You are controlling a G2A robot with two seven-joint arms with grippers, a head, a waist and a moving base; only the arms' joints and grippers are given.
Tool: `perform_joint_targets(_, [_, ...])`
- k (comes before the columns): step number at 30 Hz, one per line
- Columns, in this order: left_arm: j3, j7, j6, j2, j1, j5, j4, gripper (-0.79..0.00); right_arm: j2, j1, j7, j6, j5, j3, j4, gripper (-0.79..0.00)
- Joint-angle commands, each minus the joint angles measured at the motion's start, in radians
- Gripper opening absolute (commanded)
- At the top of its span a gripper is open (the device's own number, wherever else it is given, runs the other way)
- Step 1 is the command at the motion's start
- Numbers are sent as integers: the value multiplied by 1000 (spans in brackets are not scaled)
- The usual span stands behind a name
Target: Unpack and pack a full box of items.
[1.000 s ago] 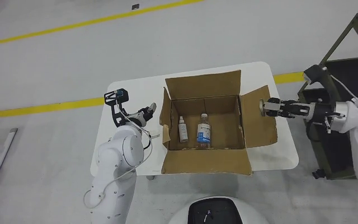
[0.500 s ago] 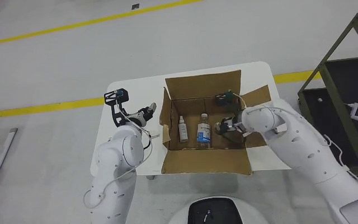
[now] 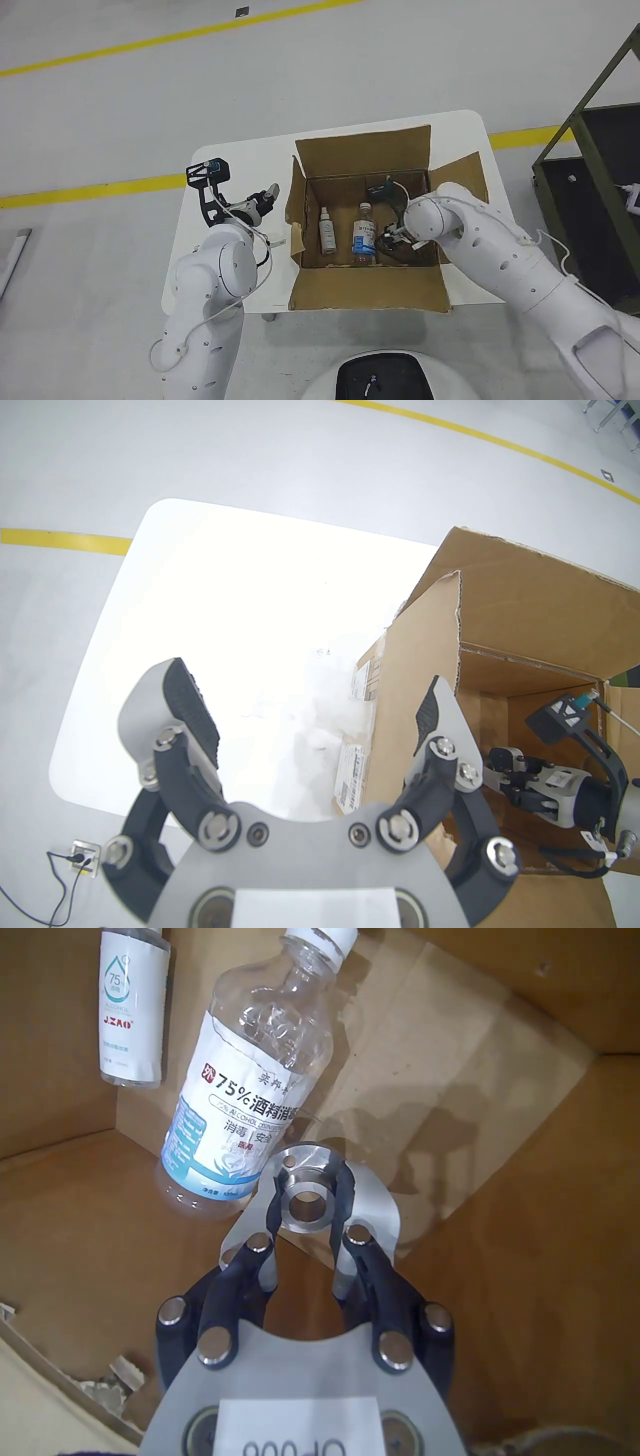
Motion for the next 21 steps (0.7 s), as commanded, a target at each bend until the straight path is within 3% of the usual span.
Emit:
perform_joint_targets(1, [0, 0, 0, 0, 0, 0, 0, 0, -2, 5, 0, -9, 6, 2, 8, -449])
perform_joint_targets(2, [0, 0, 0, 0, 0, 0, 0, 0, -3, 9, 4, -11, 8, 5, 14, -385])
perform_joint_targets(5, [0, 0, 0, 0, 0, 0, 0, 0, 0, 17, 11, -26, 20, 29, 8, -394])
perform_joint_targets(6, [0, 0, 0, 0, 0, 0, 0, 0, 3, 16, 11, -32, 26, 43, 2, -360])
perform_joint_targets(9, [0, 0, 0, 0, 0, 0, 0, 0, 20, 11, 20, -58, 78, 119, -34, -419])
perform_joint_targets(11, [0, 0, 0, 0, 0, 0, 0, 0, 41, -2, 27, -88, 123, 204, -85, -517])
perform_joint_targets(12, [0, 0, 0, 0, 0, 0, 0, 0, 55, -13, 33, -106, 156, 263, -121, -711])
perform_joint_targets(13, [0, 0, 0, 0, 0, 0, 0, 0, 68, -33, 43, -129, 189, 322, -160, -785])
perform_joint_targets(17, [0, 0, 0, 0, 0, 0, 0, 0, 123, -152, 77, -300, 335, 583, -348, -785])
perform_joint_targets(21, [0, 0, 0, 0, 0, 0, 0, 0, 160, -272, 109, -426, 443, 793, -442, -785])
